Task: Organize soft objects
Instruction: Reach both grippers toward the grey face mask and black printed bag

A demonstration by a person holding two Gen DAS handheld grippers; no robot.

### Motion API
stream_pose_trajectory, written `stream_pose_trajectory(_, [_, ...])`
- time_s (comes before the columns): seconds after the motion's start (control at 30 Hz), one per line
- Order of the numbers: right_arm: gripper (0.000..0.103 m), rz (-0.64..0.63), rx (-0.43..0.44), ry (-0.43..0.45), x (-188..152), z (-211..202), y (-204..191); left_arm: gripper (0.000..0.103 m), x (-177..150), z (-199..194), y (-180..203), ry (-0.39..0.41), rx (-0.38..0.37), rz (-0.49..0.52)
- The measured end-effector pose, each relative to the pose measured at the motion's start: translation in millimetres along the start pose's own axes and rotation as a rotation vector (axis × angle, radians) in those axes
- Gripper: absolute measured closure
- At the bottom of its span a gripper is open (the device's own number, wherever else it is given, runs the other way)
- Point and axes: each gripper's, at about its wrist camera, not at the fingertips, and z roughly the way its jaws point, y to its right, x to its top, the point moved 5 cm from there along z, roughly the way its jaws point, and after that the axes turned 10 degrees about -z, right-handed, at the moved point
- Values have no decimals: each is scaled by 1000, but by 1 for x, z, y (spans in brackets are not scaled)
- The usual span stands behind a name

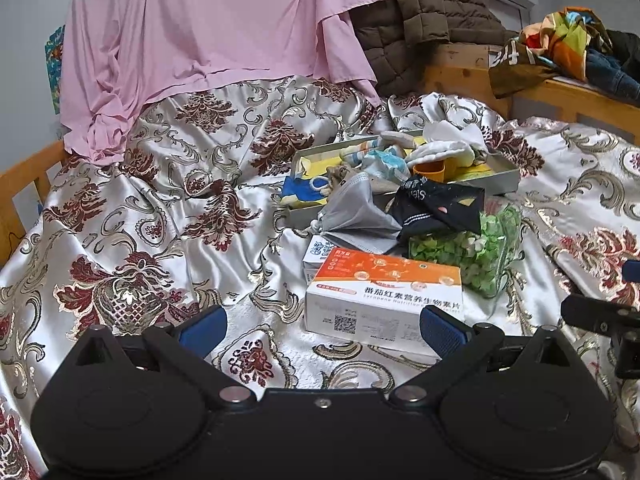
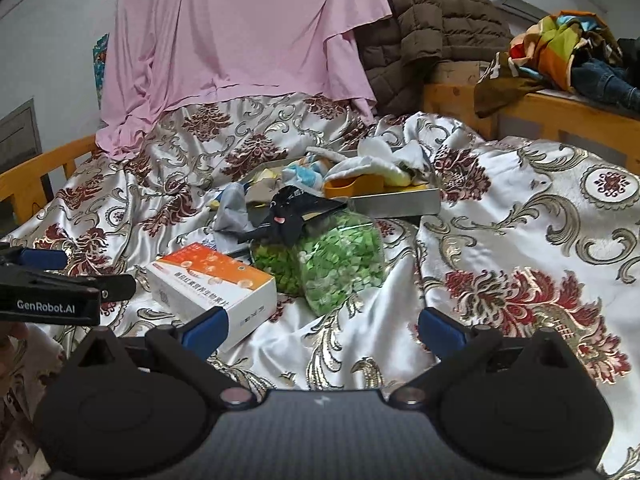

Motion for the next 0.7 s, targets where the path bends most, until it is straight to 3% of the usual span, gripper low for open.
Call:
stream_pose_trajectory(0.33, [0,-9,29,-8,-1,9,-4,1,-5,8,-6,-36,25,-11])
stream_pose_trajectory(0.7, [0,-153,59,31,11,25,-21,1,-2,22,-13,-99,25,-49])
